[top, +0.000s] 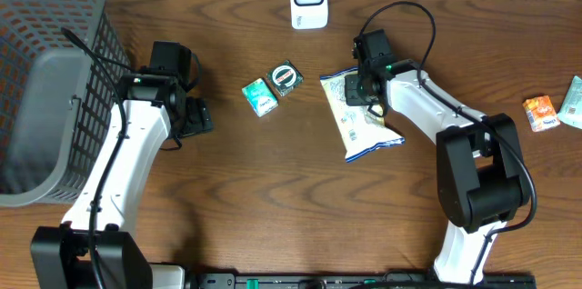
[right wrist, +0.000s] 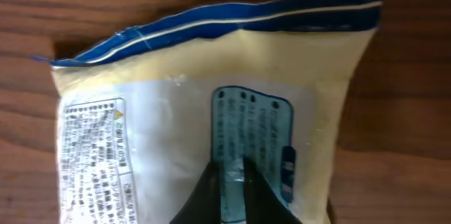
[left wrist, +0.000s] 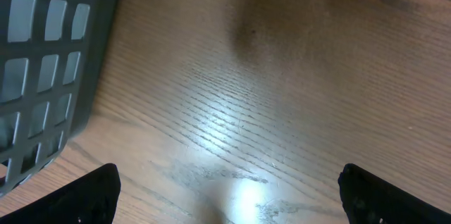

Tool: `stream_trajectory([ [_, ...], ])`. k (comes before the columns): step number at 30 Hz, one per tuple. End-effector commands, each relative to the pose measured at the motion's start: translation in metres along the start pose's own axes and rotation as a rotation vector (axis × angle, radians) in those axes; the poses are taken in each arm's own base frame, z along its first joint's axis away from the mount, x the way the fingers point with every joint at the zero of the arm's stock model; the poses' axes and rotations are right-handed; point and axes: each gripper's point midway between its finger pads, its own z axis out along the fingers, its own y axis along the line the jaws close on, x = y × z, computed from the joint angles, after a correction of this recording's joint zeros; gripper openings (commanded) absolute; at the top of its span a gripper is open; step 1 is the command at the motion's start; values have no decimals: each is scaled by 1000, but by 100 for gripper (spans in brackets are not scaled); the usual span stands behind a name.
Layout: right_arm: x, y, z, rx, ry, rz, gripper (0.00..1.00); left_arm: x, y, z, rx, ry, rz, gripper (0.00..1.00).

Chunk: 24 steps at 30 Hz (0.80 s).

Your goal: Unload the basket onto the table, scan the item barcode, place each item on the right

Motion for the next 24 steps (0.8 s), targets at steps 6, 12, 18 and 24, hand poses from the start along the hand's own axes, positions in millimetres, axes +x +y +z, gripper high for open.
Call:
stream_trajectory([
  [6,-15,-17,-64,54,104,20,18,0,5,1,-22,-1,-15,98],
  [12,46,8,-93,-59,391,18,9,0,5,1,-22,-1,-16,98],
  [18,87,7,-63,-3,448,-33,6,0,5,1,-22,-1,-15,98],
  [24,127,-6,-29,49,473,30,1,0,5,1,-22,-1,-15,98],
])
